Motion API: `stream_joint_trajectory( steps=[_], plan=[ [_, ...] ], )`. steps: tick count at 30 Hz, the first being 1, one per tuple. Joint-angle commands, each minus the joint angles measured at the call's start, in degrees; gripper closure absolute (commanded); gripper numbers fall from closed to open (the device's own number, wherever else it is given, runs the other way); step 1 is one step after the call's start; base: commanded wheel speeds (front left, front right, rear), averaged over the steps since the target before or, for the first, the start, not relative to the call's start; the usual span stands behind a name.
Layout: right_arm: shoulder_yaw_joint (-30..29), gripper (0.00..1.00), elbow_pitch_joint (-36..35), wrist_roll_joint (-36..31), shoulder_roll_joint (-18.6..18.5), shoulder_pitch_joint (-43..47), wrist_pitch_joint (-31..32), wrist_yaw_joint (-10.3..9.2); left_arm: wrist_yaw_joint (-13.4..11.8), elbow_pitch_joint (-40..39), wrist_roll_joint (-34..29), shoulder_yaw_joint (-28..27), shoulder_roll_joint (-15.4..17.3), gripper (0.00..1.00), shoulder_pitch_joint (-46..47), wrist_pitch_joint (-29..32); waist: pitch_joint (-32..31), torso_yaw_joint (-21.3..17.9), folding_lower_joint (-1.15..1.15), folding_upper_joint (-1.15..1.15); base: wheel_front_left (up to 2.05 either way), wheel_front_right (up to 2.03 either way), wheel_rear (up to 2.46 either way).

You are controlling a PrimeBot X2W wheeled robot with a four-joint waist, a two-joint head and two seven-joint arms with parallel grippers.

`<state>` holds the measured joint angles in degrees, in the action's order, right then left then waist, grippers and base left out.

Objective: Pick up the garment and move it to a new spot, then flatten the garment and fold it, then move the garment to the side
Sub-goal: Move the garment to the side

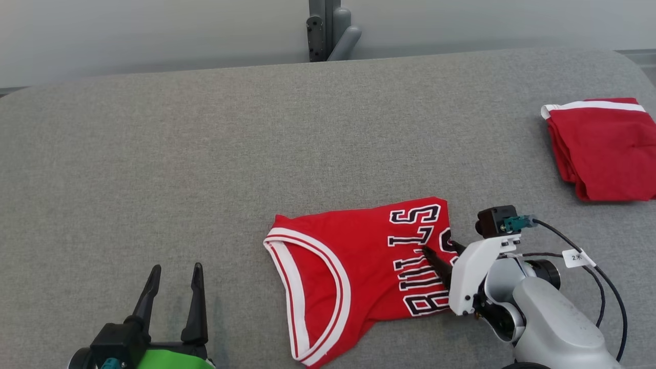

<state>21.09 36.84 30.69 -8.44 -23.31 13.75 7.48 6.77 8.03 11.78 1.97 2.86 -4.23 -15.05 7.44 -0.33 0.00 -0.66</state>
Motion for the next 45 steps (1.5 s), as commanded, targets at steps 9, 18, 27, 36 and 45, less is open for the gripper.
stream_joint_trajectory(
  steps=[9,18,27,36,45],
  plan=[
    [4.71,1.00,-3.15,7.87,-6.13,-10.17,0.09,-0.04,0.26,-1.95,-0.43,-0.05,0.11,0.00,4.32,-0.14,6.43,-4.31,0.00,0.66,0.00,0.00,0.00],
    [0.35,1.00,-3.36,8.37,-14.01,-24.78,3.30,-0.03,0.59,-6.08,-2.10,0.53,0.13,0.00,11.15,-0.14,16.82,-10.08,0.00,0.66,0.00,0.00,0.00],
    [-5.68,1.00,-6.02,10.20,-18.41,-30.79,4.69,-0.03,0.73,-7.28,-4.08,-0.60,1.81,0.00,13.49,-0.14,20.45,-14.69,0.00,0.66,0.00,0.00,0.00],
    [-10.81,1.00,-9.22,11.33,-22.13,-31.36,9.51,-0.01,0.80,-7.21,-4.39,-0.71,2.45,0.00,12.62,-0.14,19.07,-15.57,0.00,0.66,0.00,0.00,0.00],
    [-16.67,1.00,-5.61,6.68,-23.77,-31.51,11.60,-0.02,0.77,-6.91,-4.23,0.22,3.01,0.00,12.63,-0.14,18.42,-13.66,0.00,0.66,0.00,0.00,0.00]
  ],
)
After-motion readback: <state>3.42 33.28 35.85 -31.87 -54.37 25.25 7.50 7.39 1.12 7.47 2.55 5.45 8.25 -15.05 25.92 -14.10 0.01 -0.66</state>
